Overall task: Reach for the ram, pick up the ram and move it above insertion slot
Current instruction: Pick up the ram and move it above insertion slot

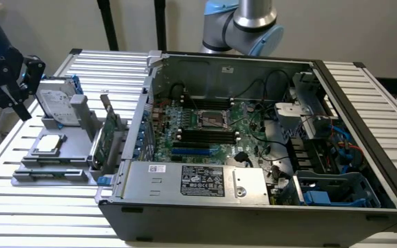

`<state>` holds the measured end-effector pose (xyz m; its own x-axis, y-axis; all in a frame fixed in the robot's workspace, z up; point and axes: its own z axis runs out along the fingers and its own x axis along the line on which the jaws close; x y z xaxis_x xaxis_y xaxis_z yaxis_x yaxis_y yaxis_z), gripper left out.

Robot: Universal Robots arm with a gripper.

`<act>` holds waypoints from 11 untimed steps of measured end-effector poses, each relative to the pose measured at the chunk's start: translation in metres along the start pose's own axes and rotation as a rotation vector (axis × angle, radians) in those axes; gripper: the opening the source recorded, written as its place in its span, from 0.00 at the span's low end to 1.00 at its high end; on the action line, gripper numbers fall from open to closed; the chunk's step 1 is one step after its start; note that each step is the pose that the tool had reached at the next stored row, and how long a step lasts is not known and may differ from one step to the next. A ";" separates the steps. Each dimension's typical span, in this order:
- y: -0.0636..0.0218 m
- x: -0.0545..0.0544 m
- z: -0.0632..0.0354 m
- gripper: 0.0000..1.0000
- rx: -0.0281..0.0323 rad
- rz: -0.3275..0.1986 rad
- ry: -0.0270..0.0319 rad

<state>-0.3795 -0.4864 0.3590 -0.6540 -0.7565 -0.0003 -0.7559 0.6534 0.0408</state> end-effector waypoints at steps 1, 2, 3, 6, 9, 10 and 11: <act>0.0000 0.000 0.0000 0.11 0.0000 -0.018 0.0007; 0.0000 0.000 0.0000 0.11 0.0000 -0.036 0.0015; 0.0000 0.000 0.0000 0.11 0.0000 -0.054 0.0022; 0.0000 0.000 0.0000 0.11 0.0000 -0.109 0.0045; 0.0000 0.000 0.0000 0.11 -0.0001 -0.164 0.0067; 0.0000 0.000 0.0000 0.11 -0.0001 -0.182 0.0074; 0.0001 0.000 0.0000 0.11 0.0000 -0.200 0.0081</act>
<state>-0.3795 -0.4864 0.3590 -0.4907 -0.8713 -0.0004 -0.8706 0.4903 0.0408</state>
